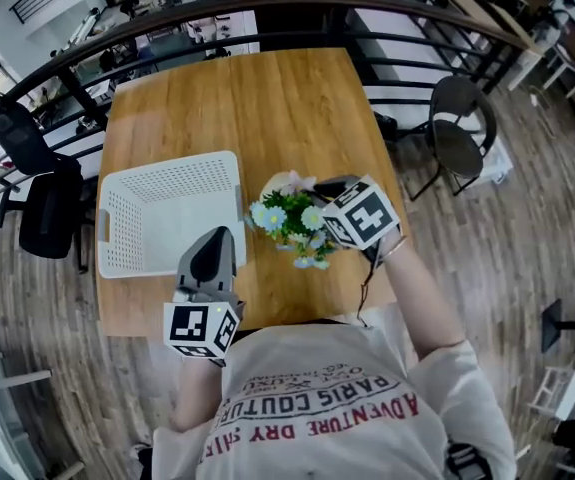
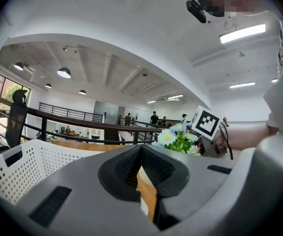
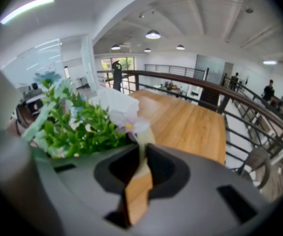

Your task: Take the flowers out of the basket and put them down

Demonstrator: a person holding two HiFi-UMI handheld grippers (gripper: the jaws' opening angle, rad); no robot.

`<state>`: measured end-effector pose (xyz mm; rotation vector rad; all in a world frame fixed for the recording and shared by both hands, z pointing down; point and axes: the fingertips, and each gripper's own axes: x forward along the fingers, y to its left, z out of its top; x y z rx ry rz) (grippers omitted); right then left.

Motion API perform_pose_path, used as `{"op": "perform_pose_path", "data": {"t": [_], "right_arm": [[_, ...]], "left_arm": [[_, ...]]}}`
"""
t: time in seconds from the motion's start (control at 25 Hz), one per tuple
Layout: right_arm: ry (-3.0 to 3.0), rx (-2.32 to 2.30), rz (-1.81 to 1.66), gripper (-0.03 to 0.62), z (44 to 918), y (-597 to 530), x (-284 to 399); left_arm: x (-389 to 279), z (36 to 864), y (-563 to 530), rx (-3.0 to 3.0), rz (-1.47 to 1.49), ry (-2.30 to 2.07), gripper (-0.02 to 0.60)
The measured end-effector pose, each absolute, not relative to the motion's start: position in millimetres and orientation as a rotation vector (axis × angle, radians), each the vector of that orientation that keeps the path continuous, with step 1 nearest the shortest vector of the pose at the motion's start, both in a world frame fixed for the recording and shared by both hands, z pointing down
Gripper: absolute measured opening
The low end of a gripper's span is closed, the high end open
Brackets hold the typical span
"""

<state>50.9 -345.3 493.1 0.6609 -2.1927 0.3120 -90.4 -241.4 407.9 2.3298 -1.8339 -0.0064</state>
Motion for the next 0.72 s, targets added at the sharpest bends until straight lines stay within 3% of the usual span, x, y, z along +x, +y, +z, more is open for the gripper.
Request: {"op": "perform_pose_path", "data": {"t": [0.72], "right_arm": [[-1.956, 0.634, 0.634, 0.074, 670, -332, 86]], "left_arm": [[-77, 469, -226, 2.192, 0.178, -1.884, 0.026]]}}
